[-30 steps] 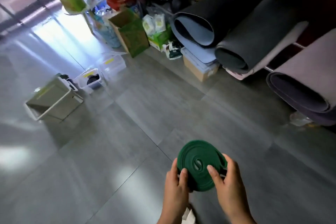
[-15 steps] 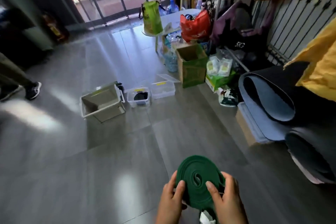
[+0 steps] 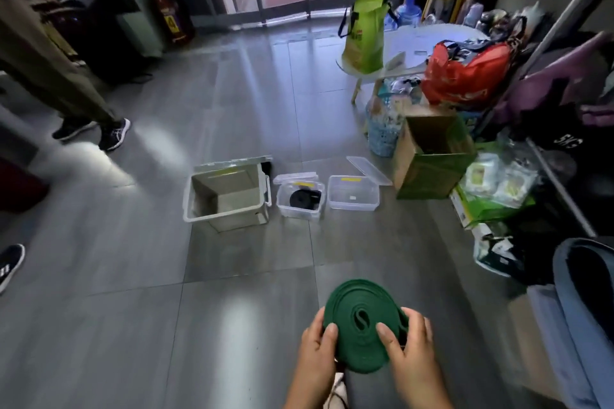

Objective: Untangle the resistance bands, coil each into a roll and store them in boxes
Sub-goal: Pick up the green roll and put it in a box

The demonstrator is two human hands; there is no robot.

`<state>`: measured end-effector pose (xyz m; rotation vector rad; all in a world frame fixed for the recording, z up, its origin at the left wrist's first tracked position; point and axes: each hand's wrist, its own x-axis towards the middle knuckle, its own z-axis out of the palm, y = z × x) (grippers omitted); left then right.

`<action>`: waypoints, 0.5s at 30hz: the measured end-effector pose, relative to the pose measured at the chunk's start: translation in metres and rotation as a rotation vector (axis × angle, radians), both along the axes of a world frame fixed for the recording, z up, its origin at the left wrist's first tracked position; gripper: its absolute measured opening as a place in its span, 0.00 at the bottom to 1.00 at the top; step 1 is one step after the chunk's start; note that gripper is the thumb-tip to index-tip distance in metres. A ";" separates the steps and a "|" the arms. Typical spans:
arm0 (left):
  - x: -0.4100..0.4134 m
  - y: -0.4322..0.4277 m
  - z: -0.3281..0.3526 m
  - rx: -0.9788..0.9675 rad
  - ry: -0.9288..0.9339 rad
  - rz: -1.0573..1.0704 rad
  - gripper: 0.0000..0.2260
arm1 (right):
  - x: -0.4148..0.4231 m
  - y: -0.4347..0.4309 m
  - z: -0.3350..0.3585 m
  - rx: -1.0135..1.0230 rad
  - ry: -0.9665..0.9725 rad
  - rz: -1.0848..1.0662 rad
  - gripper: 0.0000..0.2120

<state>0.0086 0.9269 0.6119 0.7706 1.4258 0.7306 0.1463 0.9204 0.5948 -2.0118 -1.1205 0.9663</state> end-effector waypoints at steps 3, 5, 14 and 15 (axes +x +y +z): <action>-0.006 0.066 -0.015 -0.043 0.027 0.017 0.13 | -0.005 0.065 -0.009 0.006 0.032 0.017 0.20; -0.006 0.106 -0.022 -0.068 0.057 0.015 0.13 | -0.006 0.104 -0.014 -0.006 0.043 0.011 0.20; 0.028 0.287 -0.067 -0.120 0.059 0.060 0.10 | 0.017 0.276 -0.066 -0.125 0.051 -0.061 0.19; 0.032 0.308 -0.077 -0.141 0.077 0.075 0.07 | 0.021 0.298 -0.074 -0.136 0.052 -0.059 0.19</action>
